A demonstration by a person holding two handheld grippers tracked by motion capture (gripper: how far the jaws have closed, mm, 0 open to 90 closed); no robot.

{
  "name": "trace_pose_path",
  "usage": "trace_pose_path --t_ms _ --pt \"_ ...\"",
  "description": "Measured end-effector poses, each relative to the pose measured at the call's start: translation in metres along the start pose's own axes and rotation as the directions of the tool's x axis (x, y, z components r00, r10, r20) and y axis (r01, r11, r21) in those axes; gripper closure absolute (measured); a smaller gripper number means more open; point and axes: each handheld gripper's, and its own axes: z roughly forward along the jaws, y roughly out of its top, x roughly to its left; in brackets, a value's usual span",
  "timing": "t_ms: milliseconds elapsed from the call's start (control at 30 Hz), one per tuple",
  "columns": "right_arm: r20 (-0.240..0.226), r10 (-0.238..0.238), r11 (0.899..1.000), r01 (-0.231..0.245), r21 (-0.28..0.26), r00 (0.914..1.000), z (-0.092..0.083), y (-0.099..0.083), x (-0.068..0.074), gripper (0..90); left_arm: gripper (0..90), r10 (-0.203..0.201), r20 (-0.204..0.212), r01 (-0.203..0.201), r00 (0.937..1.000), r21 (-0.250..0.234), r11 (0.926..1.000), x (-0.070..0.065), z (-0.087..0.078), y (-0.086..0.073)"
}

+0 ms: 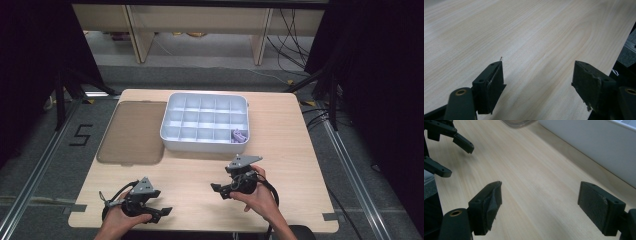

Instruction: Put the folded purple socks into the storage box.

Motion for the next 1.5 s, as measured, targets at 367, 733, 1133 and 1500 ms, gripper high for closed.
trace_pose_path --t_ms 367,733,1133,1500 --pt "0.022 0.007 1.000 -0.008 0.028 0.9997 0.001 -0.014 0.006 20.6 24.7 -0.012 0.017 0.013 0.9998 -0.019 0.9997 -0.002 0.001 0.000" --pt "0.024 -0.004 0.999 0.003 0.043 0.9997 -0.001 -0.024 0.012 20.6 24.6 0.002 0.020 -0.002 0.9998 -0.021 0.9998 -0.003 0.001 0.001" --pt "0.031 -0.020 0.998 0.018 0.056 0.9993 -0.004 -0.038 0.018 20.3 24.6 -0.008 0.027 0.009 0.9996 -0.034 0.9994 -0.005 0.002 0.001" --pt "0.024 -0.019 0.997 0.017 0.069 0.9995 -0.008 -0.047 0.026 20.3 24.5 0.002 0.028 -0.001 0.9996 -0.028 0.9996 -0.004 0.001 0.001"
